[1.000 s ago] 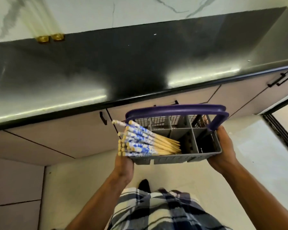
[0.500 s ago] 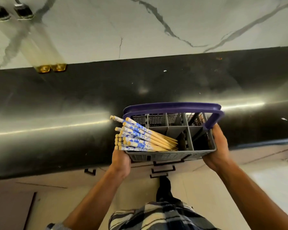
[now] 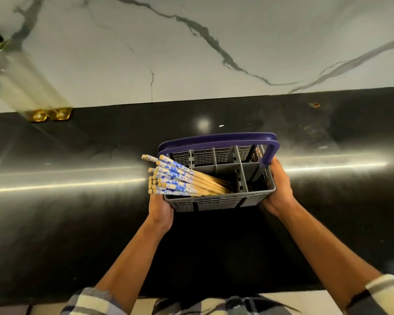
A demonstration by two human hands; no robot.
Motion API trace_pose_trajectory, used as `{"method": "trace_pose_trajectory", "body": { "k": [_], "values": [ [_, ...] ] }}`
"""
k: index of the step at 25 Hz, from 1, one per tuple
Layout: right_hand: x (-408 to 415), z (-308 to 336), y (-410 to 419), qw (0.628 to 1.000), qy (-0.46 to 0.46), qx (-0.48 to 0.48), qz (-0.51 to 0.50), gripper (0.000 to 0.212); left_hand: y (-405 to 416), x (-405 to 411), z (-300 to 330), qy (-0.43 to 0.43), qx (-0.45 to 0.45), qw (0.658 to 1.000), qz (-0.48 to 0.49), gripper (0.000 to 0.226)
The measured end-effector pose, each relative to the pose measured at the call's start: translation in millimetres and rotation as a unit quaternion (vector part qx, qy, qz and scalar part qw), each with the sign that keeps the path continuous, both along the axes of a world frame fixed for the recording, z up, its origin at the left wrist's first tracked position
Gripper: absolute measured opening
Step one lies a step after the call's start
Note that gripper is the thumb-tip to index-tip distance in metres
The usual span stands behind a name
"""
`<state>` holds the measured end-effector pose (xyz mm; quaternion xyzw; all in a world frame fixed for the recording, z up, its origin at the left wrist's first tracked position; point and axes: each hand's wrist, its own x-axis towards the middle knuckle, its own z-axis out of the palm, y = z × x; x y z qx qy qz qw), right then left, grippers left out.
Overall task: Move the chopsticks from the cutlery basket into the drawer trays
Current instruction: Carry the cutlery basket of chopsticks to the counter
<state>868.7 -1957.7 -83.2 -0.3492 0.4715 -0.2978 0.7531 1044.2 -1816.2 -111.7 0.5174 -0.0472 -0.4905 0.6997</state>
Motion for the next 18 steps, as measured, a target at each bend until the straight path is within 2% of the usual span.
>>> {"method": "trace_pose_trajectory", "body": {
  "k": [8,18],
  "values": [
    [9.1,-18.1,-35.1,0.999,0.001,0.025,-0.040,0.043,-35.2,12.4,-12.7,-0.037,-0.002,0.999,-0.021,0.049],
    [2.8,-29.2,-32.6,0.999,-0.030,-0.017,-0.015,0.044,-41.7,12.7,-6.8,-0.058,0.018,0.998,0.013,0.041]
  ]
}}
